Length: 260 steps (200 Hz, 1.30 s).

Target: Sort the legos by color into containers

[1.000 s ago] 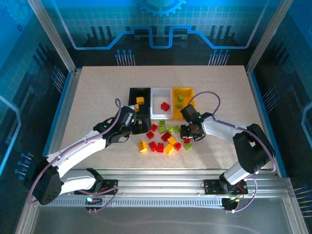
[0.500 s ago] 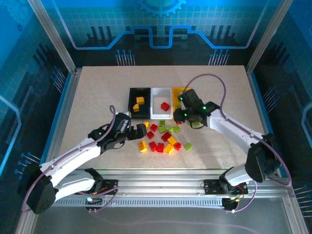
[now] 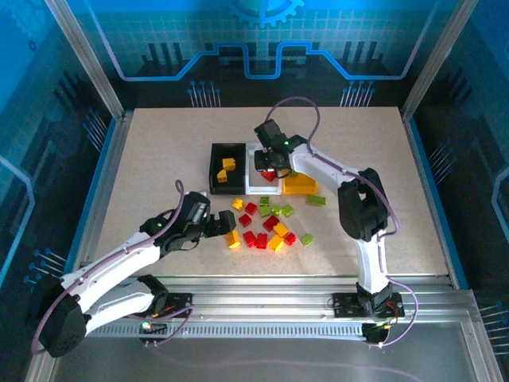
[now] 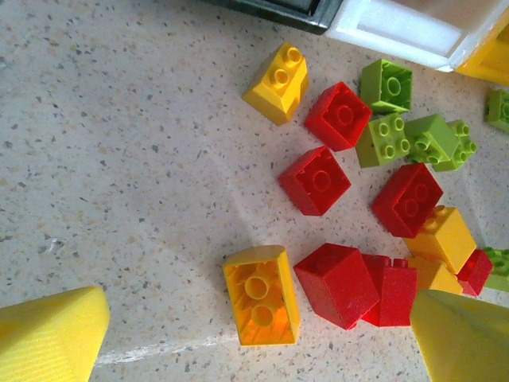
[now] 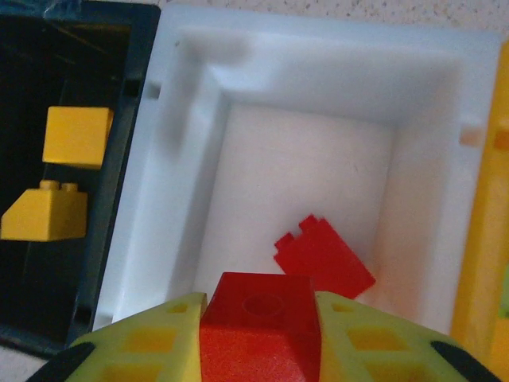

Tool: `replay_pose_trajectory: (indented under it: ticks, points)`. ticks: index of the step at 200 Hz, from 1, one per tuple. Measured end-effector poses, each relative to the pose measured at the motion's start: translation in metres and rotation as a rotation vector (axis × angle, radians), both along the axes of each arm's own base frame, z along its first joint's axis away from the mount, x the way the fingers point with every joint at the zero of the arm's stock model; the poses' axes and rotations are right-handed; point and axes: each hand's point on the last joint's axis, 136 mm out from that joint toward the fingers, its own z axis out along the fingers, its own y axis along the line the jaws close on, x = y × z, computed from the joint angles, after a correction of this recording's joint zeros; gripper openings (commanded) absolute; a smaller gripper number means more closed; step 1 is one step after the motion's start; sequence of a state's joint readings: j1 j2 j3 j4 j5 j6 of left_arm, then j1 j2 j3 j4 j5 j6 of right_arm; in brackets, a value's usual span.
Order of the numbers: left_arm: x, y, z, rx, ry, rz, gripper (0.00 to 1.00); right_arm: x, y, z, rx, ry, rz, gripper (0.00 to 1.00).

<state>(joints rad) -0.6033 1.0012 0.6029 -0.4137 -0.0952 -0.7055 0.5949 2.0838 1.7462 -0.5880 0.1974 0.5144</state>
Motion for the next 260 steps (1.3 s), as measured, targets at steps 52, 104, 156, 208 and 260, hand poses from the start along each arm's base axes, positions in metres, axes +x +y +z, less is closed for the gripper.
replay_pose_trajectory:
  ticks: [52,104,156,208,260]
  points:
    - [-0.007,-0.008,-0.017,0.002,0.076,-0.037,0.89,0.013,0.008,0.008,0.014,-0.011,-0.012,0.60]
    - [-0.019,-0.034,-0.038,0.017,0.140,-0.132,0.83,-0.019,-0.006,0.018,0.041,0.000,-0.001,0.60]
    - [-0.025,-0.036,-0.077,0.095,0.238,-0.128,0.67,-0.048,-0.022,0.038,0.083,-0.032,0.011,0.61]
    - [-0.019,-0.033,-0.087,0.136,0.237,-0.104,0.55,-0.069,-0.033,0.032,0.094,-0.024,0.015,0.61]
    - [-0.013,-0.030,-0.087,0.155,0.217,-0.087,0.36,-0.081,-0.040,0.041,0.118,-0.039,0.014,0.61]
